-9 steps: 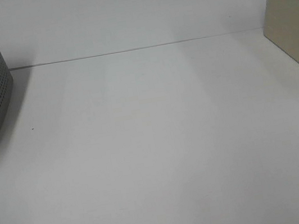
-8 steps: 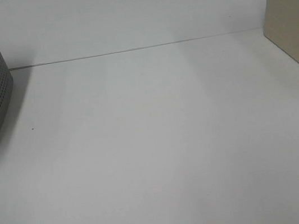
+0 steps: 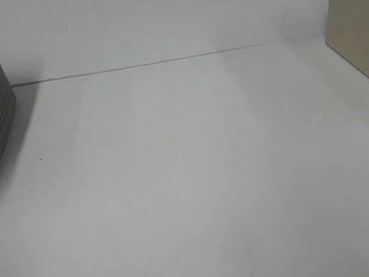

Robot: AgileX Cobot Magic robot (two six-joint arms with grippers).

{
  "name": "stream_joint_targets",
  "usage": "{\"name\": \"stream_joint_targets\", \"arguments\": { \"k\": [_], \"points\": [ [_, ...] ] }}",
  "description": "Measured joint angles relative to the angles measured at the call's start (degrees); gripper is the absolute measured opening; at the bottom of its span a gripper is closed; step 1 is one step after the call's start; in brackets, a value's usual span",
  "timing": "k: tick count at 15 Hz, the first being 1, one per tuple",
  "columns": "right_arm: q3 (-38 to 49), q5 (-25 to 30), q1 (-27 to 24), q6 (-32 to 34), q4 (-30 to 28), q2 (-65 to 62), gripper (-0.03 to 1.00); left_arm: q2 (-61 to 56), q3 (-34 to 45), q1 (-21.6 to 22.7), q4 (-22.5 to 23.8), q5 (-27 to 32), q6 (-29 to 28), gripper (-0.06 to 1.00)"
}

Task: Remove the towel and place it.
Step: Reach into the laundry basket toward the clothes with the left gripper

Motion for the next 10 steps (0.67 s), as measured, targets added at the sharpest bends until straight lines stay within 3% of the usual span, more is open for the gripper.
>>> {"name": "stream_joint_targets", "arguments": {
  "k": [5, 10],
  "points": [
    [0.00, 0.00, 0.00, 0.00, 0.00, 0.00, 0.62, 0.00, 0.00, 0.00, 1.95, 0.00, 0.92, 0.99],
    [0.00, 0.00, 0.00, 0.00, 0.00, 0.00, 0.62, 0.00, 0.00, 0.00, 1.95, 0.00, 0.92, 0.99]
  ]
}}
